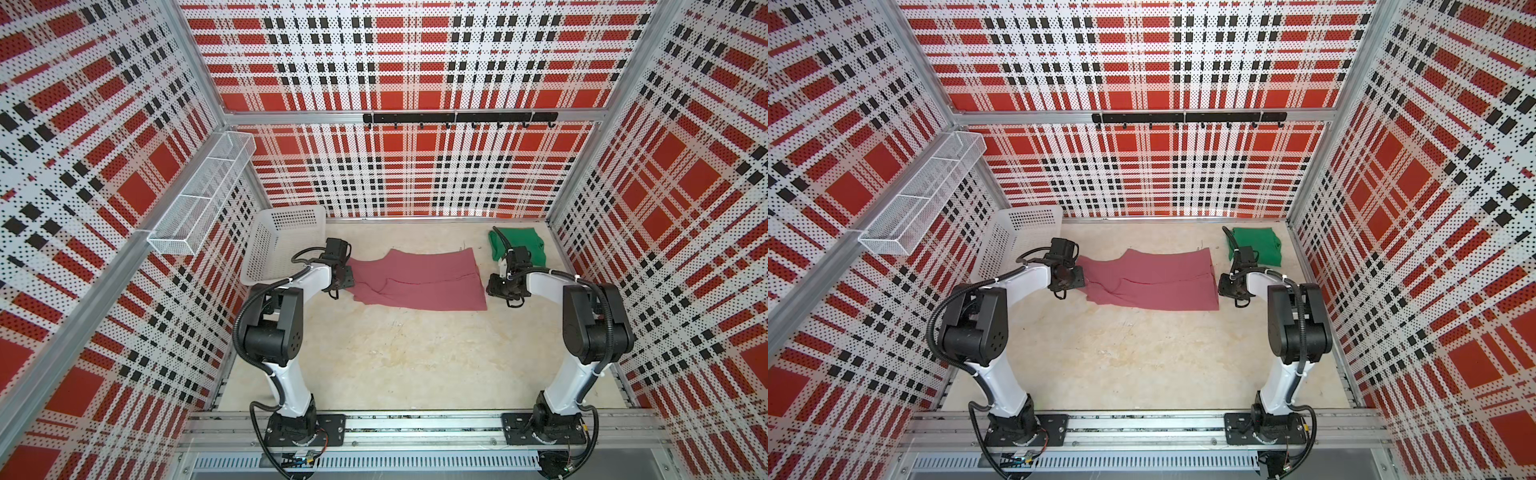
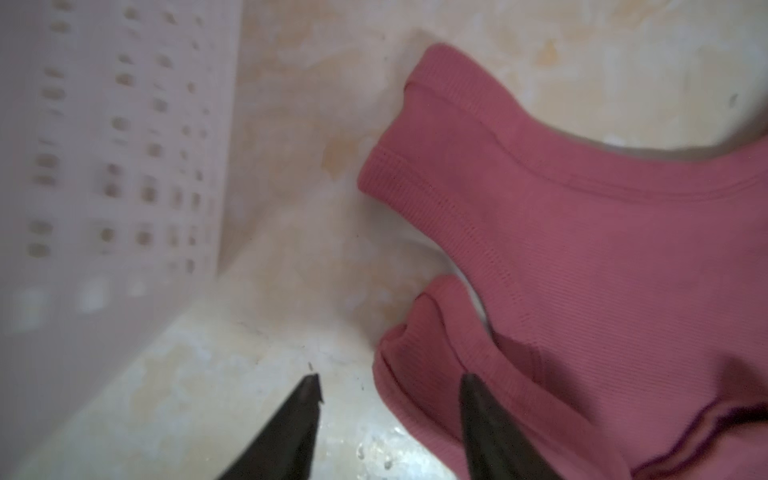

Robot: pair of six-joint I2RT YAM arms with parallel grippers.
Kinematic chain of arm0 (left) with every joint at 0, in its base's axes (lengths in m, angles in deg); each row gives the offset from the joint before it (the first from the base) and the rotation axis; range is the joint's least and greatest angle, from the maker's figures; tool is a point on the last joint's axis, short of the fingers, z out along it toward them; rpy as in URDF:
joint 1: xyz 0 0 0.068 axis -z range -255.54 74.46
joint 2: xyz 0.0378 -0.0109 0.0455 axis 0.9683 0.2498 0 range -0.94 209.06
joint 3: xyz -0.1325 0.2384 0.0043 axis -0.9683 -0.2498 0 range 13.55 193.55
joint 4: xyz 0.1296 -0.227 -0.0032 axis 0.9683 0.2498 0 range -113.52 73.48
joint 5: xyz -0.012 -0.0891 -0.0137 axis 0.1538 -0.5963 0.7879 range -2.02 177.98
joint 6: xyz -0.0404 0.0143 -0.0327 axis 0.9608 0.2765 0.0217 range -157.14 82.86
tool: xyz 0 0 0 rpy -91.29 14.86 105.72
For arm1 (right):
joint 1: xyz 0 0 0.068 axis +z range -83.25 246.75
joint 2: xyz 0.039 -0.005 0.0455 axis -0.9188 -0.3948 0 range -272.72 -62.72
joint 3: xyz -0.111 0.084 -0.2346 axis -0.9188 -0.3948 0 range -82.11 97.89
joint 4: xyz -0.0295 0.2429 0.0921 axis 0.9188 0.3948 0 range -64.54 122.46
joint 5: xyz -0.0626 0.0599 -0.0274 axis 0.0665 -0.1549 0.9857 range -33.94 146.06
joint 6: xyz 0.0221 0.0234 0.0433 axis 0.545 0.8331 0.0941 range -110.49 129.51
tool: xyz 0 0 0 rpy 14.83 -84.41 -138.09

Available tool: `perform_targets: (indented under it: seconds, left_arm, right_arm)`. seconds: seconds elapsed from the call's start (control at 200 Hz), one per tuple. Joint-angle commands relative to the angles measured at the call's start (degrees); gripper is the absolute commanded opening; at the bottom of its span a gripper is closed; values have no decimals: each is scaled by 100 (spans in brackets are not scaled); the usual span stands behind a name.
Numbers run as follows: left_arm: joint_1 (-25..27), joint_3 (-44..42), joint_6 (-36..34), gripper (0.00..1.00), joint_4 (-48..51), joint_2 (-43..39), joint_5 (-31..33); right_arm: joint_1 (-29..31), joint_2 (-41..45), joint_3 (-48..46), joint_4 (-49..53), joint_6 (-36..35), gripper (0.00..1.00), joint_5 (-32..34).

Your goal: Fold and stack the tank tops

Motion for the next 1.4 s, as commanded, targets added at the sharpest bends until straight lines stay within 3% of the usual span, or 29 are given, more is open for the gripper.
perform_targets:
  seconds: [0.0,0.115,0.231,0.366,0.526,0.747,0.997,1.158,1.393]
  left_arm:
    - [-36,270,-114,64,271,-103,380]
    - [34,410,3,63,468,-485,722]
    - [429,501,169,56,478,-814,689]
    - [1001,459,539,47,122,-817,232]
    - [1405,427,796,44,-618,-265,-380]
    - [1297,111,914,46,-1183,347,-477]
    - [1264,-1071,1085,50,-1367,2,-576]
    - [1397,-2138,1359,51,-1259,-706,-684]
    - [1552,-3479,1924,55,-508,-2401,-661]
  right_arm:
    - [-32,134,-96,396,-145,40,-18]
    - [69,563,-107,540,-210,40,-1]
    - [447,788,-126,420,-96,39,-103]
    - [1073,486,143,189,107,38,-150]
    - [1555,-215,499,-165,449,36,-194]
    - [1501,-502,273,-176,616,35,196]
    - [1097,232,-753,4,626,36,325]
    - [880,790,-1328,260,667,36,351]
    - [660,1544,-1980,596,757,36,308]
